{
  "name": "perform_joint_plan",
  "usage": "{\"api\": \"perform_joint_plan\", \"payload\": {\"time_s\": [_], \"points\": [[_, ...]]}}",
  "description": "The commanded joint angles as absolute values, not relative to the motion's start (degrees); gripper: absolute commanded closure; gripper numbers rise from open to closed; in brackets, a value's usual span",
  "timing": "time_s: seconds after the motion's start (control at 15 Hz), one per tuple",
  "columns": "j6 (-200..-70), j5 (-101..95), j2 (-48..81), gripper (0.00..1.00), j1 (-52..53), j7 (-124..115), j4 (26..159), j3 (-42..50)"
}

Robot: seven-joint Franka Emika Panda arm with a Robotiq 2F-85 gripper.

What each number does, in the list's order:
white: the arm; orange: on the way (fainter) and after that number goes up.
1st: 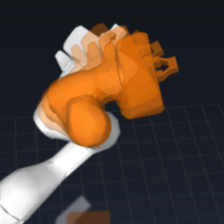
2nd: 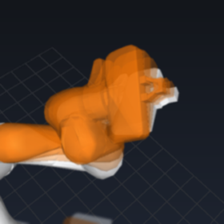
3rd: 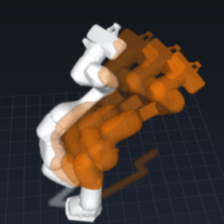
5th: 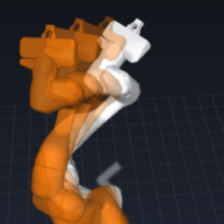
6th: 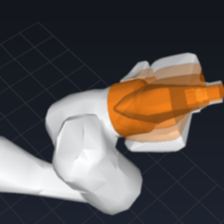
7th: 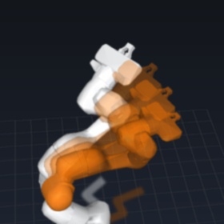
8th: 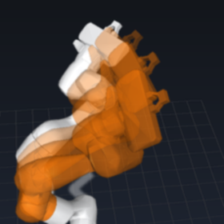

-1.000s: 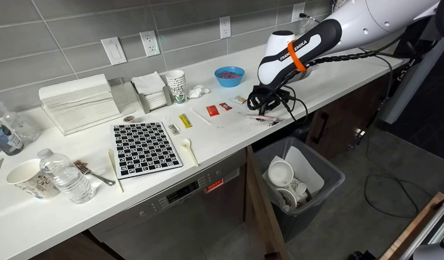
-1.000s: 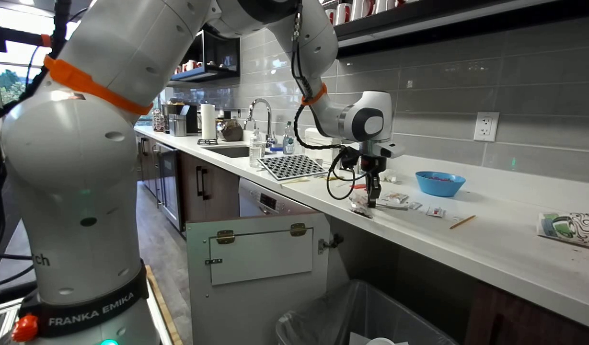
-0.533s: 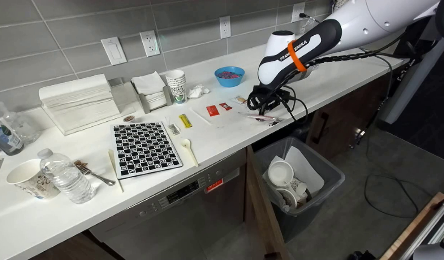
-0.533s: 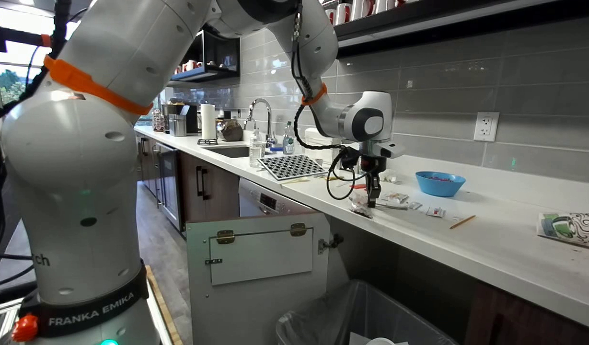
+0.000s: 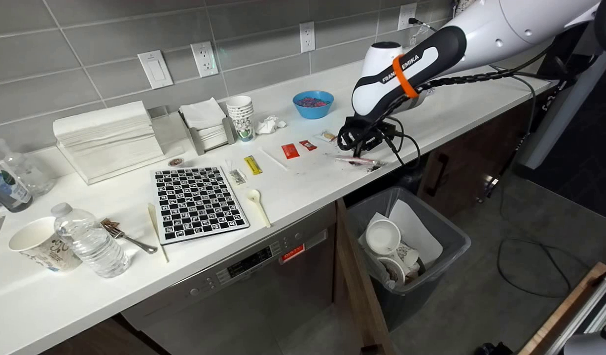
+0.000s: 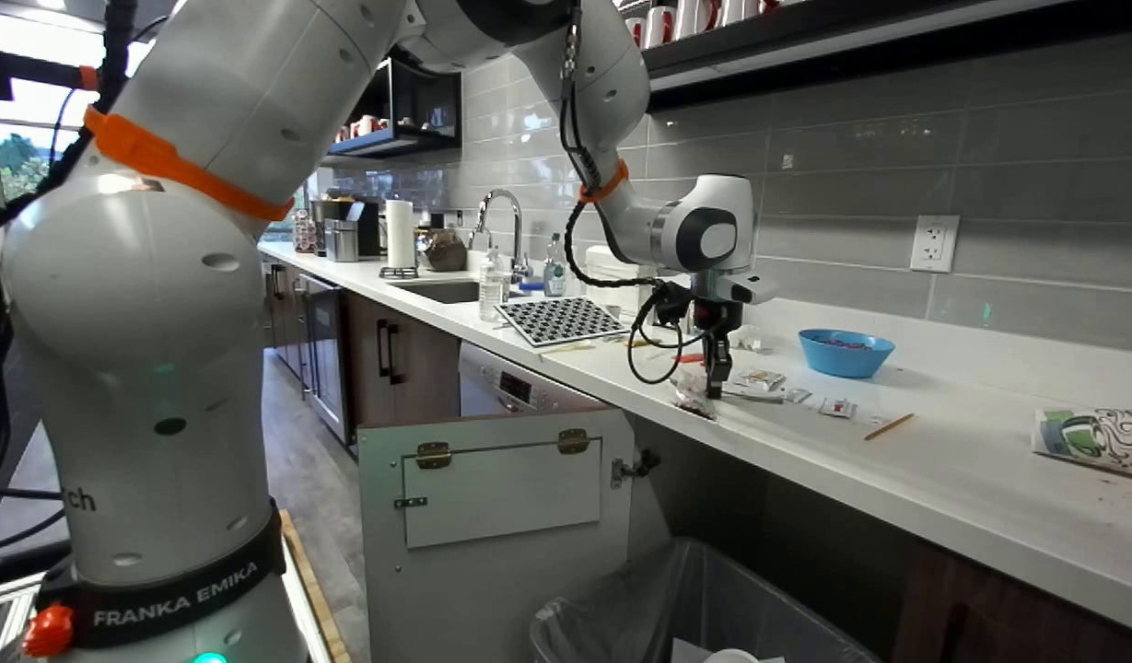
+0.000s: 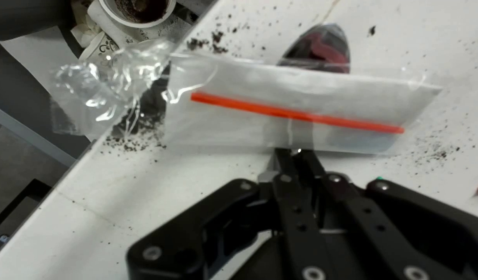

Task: Pick up the spoon and then throw the object on it in the bin

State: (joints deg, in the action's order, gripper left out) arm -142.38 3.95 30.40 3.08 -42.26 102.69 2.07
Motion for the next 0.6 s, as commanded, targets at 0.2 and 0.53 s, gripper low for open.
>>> {"api": "perform_joint_plan", "payload": {"time_s": [0.2,0.53], "points": [[-142.1,4.7,28.2,0.98,4.5,-42.0,104.4,3.1],[-141.2,4.4,26.6,0.98,5.0,-42.2,105.5,3.3]]}}
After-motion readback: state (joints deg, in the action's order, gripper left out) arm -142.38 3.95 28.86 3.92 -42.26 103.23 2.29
